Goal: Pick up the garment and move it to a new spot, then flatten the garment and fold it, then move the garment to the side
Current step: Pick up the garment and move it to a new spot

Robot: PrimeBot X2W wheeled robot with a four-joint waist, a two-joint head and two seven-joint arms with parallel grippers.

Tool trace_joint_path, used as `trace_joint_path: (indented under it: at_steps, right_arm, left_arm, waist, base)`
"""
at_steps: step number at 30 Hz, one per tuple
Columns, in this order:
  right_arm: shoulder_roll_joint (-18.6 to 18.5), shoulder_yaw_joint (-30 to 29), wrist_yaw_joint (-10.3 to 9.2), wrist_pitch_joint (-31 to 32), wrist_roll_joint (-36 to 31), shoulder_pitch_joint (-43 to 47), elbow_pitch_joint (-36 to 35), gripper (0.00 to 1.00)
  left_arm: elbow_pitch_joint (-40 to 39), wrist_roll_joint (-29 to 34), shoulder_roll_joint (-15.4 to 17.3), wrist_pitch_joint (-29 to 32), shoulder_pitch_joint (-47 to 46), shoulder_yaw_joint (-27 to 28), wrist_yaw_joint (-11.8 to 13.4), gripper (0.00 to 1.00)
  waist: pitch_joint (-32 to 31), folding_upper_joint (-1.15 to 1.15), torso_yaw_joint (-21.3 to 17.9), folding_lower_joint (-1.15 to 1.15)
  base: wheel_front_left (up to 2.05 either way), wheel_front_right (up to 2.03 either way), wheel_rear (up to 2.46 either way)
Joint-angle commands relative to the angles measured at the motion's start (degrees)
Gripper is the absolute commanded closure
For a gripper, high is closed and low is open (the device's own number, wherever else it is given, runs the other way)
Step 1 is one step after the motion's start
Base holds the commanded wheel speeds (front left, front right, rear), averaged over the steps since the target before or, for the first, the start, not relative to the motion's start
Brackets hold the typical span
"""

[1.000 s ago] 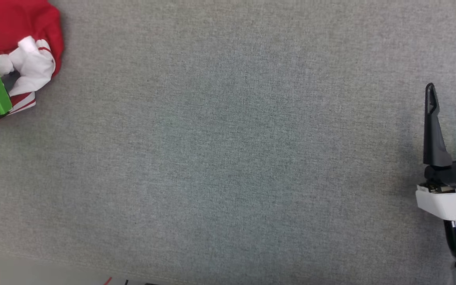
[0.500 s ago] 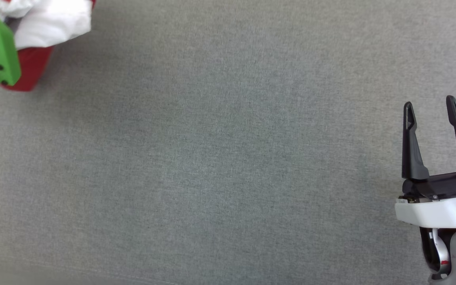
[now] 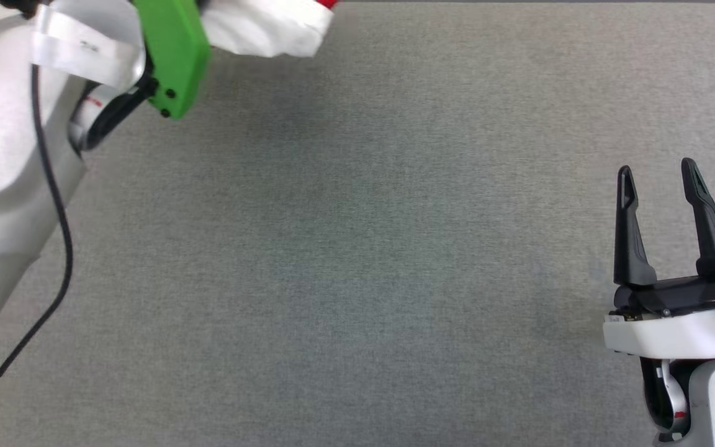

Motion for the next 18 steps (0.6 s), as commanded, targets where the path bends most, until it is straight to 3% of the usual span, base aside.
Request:
trace_joint_path:
  at_steps: [1, 10, 18]
  right_arm:
    - [0.3, 0.0, -0.05, -0.3, 0.5, 0.4, 0.2, 0.00]
    - [0.6, 0.0, -0.05, -0.3, 1.7, -0.4, 0.3, 0.00]
    - [0.7, -0.3, -0.05, -0.3, 2.7, -1.0, 0.4, 0.00]
  left_arm:
    - [-0.4, 0.1, -1.3, -0.6, -1.8, -1.4, -0.2, 1.00]
    - [0.6, -0.3, -9.3, -4.1, -4.2, -14.7, -0.2, 1.00]
    - [6.5, -2.2, -14.9, -8.3, 1.6, -24.4, -0.2, 1.00]
  waist:
    - [-0.6, 0.00, -3.6, 0.00]
    - [1.0, 0.00, -8.9, 0.00]
    - [2.5, 0.00, -10.3, 0.00]
  base:
    - [0.00, 0.00, 0.00]
    - [0.00, 0.00, 0.00]
    - [0.00, 0.00, 0.00]
